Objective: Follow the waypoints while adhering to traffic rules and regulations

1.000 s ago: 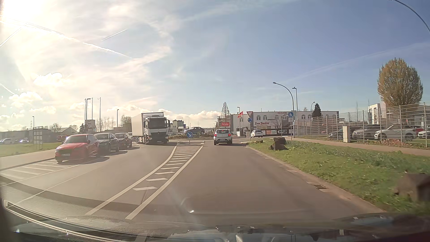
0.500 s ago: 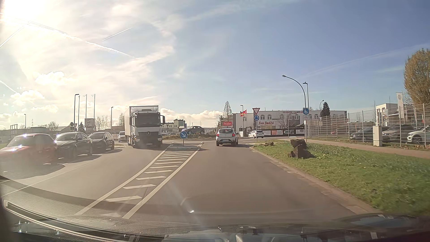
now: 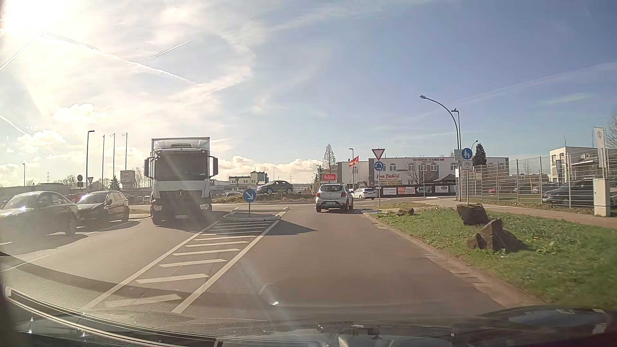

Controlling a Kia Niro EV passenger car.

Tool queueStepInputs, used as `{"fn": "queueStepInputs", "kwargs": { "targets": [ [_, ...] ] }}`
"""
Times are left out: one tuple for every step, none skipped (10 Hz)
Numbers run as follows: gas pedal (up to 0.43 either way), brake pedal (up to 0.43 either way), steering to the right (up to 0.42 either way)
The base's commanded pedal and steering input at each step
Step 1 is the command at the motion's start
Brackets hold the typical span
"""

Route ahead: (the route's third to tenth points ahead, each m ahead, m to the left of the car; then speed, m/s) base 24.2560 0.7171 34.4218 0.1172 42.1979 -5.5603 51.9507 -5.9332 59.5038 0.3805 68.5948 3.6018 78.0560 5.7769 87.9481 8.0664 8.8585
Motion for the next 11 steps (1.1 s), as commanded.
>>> {"fn": "queueStepInputs", "kwargs": {
  "targets": [
    [0.0, 0.0, -0.01],
    [0.0, 0.0, -0.01],
    [0.0, 0.0, -0.01],
    [0.0, 0.0, -0.01],
    [0.0, 0.0, -0.01],
    [0.0, 0.0, -0.01],
    [0.0, 0.0, -0.01],
    [0.0, 0.0, -0.01],
    [0.0, 0.0, -0.01],
    [0.0, 0.0, -0.01],
    [0.0, 0.0, -0.009]
  ]
}}
